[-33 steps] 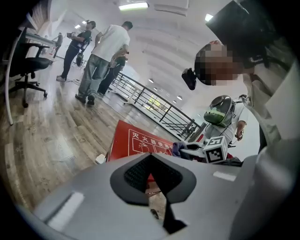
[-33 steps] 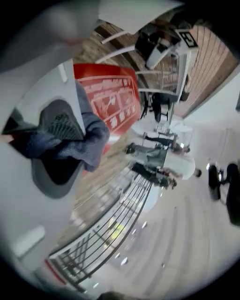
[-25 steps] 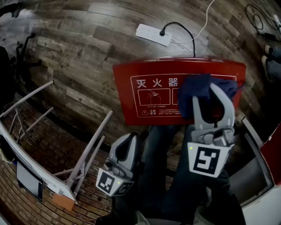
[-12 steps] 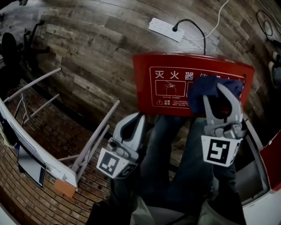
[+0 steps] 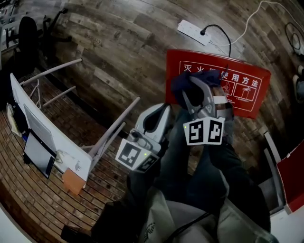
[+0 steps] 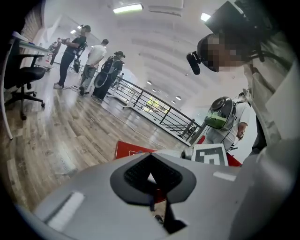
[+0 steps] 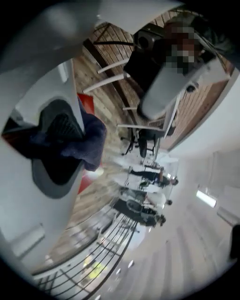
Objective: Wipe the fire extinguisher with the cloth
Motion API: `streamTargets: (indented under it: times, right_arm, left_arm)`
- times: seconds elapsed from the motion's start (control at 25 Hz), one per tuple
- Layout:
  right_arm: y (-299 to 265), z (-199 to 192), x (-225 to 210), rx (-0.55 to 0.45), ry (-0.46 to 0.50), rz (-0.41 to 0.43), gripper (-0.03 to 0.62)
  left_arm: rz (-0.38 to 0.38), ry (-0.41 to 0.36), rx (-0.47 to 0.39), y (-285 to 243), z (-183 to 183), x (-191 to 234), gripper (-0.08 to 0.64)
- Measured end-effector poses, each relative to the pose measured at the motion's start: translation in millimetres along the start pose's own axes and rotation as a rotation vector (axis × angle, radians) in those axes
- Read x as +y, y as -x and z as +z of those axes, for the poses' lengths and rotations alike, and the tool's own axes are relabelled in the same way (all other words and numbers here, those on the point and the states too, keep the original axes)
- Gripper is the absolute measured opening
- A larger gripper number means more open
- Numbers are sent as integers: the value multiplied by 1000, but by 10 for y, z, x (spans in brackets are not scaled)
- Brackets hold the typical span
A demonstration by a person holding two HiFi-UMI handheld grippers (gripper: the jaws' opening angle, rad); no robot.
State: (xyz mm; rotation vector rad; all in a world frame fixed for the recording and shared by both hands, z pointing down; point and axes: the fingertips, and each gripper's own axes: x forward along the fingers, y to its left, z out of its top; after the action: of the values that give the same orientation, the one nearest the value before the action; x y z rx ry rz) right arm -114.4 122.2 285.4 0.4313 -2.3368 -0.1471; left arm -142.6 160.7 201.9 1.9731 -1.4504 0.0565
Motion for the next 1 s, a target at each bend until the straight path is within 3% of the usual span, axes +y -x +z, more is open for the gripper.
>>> streamTargets:
  times: [0.12,0.2,0.32,0.48,0.64,0.8,1.0]
  right_arm:
    - [-4,51,305,-26,70,78,103]
    - [100,-108,159,-7,69,58,103]
    - [396,-570,-455,54,4,-98,103]
    - [884,-1250,-1333,182,-185,-337,103]
    - [883,-1307,-1454,243,-183,-416,103]
    - [493,-836,-1169,183,-170,-327,101]
    - [-59,-45,-356,38,21,-27,103]
  left_arm:
    - [2,1,-11,-5,11,-43,5]
    - [5,-2,-17,-8,4,-67,5]
    - [5,19,-22,-2,-72,-95,5]
    - [4,44,-31,68,-153,-97,5]
    - [22,72,-39,138,-213,-18,5]
    - [33,73,-9,230,-290,22,5]
    - [16,92,-8,276,-256,52,5]
